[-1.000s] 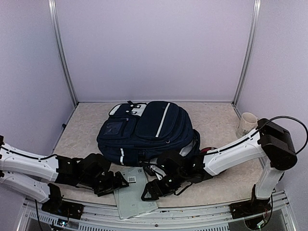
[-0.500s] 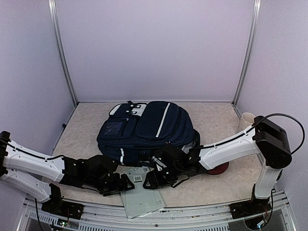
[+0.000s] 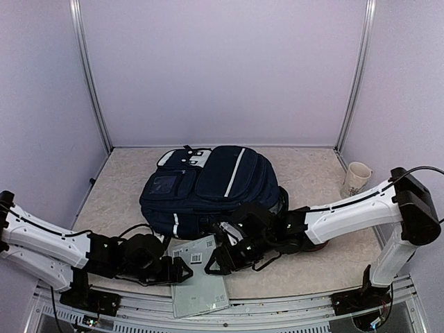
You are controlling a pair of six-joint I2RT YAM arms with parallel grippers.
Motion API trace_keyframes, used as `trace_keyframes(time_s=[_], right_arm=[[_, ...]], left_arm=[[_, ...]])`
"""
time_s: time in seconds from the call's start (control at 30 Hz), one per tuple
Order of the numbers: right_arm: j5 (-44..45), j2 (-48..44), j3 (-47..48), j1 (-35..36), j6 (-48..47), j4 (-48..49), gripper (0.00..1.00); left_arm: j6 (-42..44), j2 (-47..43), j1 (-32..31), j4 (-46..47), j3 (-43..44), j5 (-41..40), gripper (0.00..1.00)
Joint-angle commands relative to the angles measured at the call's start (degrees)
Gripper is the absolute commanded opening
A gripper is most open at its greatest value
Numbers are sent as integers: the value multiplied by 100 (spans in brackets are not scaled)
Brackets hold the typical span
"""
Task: Pack the student bag
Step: Move the book to the corner of the board.
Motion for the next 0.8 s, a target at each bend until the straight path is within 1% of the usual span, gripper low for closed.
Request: trace_keyframes(time_s=[0.0, 0.17, 0.23, 0.37, 0.53, 0.63, 0.7, 0.77], right_arm=[[-531, -643, 266, 288, -300, 1361, 61], [-110, -1077, 139, 268, -310, 960, 61], [13, -1154, 0, 218, -253, 769, 62], [153, -1301, -384, 25, -48, 413, 62], [241, -1636, -1331, -392, 254, 608, 61], [284, -1714, -1682, -575, 380, 783, 61], [519, -1734, -1713, -617, 403, 541, 62], [768, -1731, -1663, -642, 418, 125, 65]], left_arm=[[257, 264, -161, 1511, 195, 552, 81], [397, 727, -176, 1903, 386, 773, 81], [650, 970, -173, 2012, 613, 775, 82], [865, 1572, -70, 1753, 1056, 831, 84], [758, 2268, -12, 2004, 1177, 1105, 84], [835, 2789, 58, 1978, 1526, 1365, 83], [875, 3007, 54, 1974, 1694, 1541, 81], [872, 3102, 53, 1932, 1752, 1606, 80]])
